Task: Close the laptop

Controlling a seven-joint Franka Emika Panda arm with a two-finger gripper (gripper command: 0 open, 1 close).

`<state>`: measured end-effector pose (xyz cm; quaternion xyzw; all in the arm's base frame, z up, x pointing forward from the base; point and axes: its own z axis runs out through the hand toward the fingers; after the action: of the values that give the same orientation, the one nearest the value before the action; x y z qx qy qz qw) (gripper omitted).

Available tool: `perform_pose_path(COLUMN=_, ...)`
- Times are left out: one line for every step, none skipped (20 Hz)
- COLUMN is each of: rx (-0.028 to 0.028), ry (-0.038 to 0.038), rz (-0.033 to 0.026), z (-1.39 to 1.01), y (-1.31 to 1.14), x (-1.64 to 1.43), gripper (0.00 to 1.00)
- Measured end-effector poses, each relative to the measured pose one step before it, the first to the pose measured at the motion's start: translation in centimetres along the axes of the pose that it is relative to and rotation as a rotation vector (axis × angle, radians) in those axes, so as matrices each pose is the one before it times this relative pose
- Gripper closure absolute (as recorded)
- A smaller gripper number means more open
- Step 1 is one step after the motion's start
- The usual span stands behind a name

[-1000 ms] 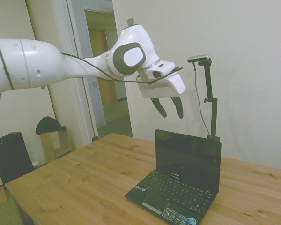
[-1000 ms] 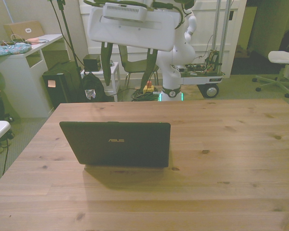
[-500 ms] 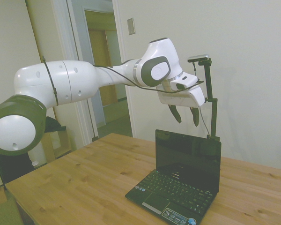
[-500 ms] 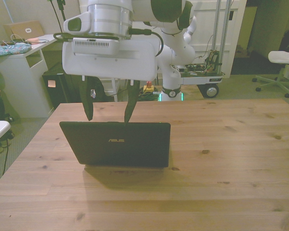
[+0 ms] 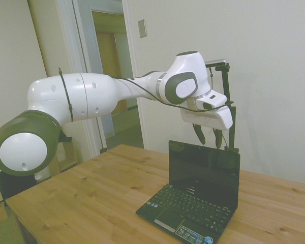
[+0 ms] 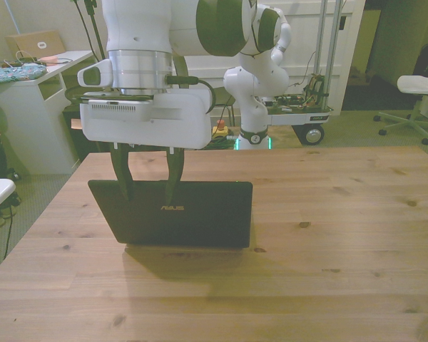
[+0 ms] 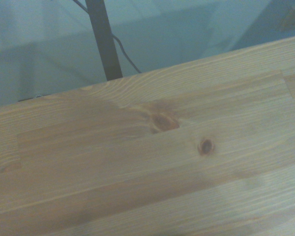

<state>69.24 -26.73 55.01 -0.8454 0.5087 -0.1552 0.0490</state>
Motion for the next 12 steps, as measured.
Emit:
perform_pose_path(rx=0.00327, ry=0.00264, rz=-0.00093, z=-0.267, y=-0.004, x=0.112, gripper=1.0)
perform_pose_path(rx=0.00148, ry=0.00155, rz=-0.00085, z=-0.136, y=-0.036, x=0.047, gripper=1.0)
perform_pose_path(rx=0.00015, ry=-0.00024, rz=-0.00126, z=0.048, y=-0.042, x=0.005, gripper=1.0)
perform_pose_path(rx=-0.00146, ry=-0.00242, rz=-0.00146, z=0.217, y=-0.023, x=-0.033, gripper=1.0)
perform_pose_path(rx=-0.0024, ry=-0.00316, rz=-0.00121, z=0.309, y=-0.011, x=-0.024, gripper=1.0)
perform_pose_path(rx=-0.00264, ry=-0.00309, rz=-0.00077, z=0.33, y=0.014, x=0.002, gripper=1.0)
perform_pose_path(rx=-0.00273, ry=-0.00301, rz=-0.00092, z=0.339, y=0.026, x=0.017, gripper=1.0)
perform_pose_path(rx=-0.00196, ry=-0.00177, rz=-0.00045, z=0.279, y=0.009, x=0.029, gripper=1.0)
perform_pose_path(rx=-0.00176, ry=-0.00233, rz=-0.00021, z=0.256, y=0.0, x=-0.005, gripper=1.0)
perform_pose_path(rx=-0.00106, ry=-0.00284, rz=-0.00069, z=0.228, y=-0.041, x=-0.044, gripper=1.0)
perform_pose_path(rx=-0.00051, ry=-0.00326, rz=-0.00142, z=0.208, y=-0.08, x=-0.088, gripper=1.0)
perform_pose_path(rx=-0.00147, ry=-0.00354, rz=-0.00182, z=0.223, y=-0.085, x=-0.122, gripper=1.0)
